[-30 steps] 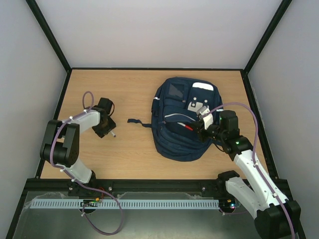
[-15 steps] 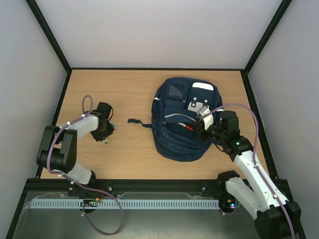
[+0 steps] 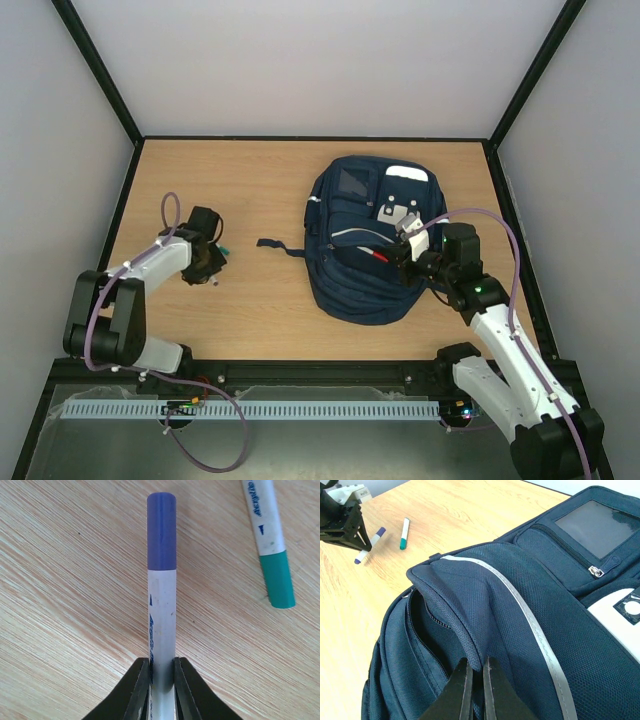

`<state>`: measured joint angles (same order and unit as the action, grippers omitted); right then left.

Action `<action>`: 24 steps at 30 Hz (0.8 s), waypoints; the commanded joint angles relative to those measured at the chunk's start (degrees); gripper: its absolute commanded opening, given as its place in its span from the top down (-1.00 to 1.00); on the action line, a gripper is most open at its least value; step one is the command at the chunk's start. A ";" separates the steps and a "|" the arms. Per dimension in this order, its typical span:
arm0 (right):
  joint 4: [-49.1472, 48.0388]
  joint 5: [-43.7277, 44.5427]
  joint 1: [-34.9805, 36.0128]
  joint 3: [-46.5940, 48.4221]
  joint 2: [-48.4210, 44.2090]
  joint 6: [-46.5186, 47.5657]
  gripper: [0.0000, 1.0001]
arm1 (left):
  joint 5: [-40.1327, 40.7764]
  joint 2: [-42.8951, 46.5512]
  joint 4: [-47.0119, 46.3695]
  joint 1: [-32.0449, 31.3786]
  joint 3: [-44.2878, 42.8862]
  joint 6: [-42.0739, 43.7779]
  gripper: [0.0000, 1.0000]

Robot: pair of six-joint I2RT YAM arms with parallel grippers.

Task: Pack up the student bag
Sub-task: Pick up the stationery from the center of the board.

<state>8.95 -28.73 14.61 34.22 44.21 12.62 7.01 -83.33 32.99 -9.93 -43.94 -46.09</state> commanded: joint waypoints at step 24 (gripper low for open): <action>-1.77 -2.85 -0.24 0.32 -0.99 -0.35 0.98 | -15.79 15.75 -6.84 -8.06 4.52 12.78 0.89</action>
<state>9.04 -28.77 14.61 34.22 44.21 12.64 -1.72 -73.56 29.15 -15.68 -40.21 -37.01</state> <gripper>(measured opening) 0.043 0.120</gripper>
